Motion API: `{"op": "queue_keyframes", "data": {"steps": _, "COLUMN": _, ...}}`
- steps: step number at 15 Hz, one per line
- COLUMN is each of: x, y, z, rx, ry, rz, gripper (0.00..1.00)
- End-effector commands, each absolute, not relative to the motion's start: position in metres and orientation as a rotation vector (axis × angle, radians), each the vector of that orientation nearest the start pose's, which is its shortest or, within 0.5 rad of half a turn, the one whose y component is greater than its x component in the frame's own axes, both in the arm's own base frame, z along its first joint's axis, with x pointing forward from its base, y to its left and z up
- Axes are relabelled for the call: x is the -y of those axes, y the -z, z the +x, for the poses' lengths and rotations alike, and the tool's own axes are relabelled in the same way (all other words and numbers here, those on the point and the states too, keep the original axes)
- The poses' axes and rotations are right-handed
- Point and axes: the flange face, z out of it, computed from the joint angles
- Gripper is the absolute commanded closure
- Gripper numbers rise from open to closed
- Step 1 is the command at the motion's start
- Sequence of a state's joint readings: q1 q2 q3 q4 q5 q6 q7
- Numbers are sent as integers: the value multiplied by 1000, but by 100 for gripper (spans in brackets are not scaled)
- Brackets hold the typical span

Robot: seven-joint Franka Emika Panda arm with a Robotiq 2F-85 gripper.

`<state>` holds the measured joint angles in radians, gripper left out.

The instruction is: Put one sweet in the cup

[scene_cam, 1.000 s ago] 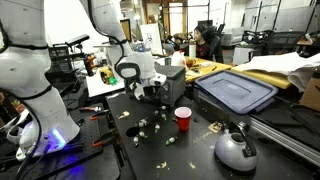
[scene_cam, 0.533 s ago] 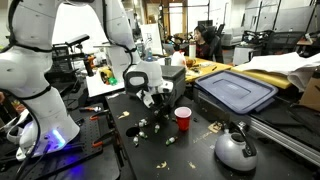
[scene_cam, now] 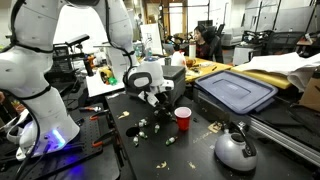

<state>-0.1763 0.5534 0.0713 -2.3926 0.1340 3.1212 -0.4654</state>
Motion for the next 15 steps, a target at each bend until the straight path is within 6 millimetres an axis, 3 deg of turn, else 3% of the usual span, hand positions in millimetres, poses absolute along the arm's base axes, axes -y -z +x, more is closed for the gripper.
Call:
{"op": "queue_keyframes", "data": {"steps": 1, "x": 53, "y": -110, "z": 486, "rx": 393, "ry": 293, "rz": -3119, "gripper": 0}}
{"op": "queue_keyframes", "data": {"steps": 15, "x": 51, "y": -122, "z": 456, "rx": 397, "ry": 255, "rz": -3180, "gripper": 0}}
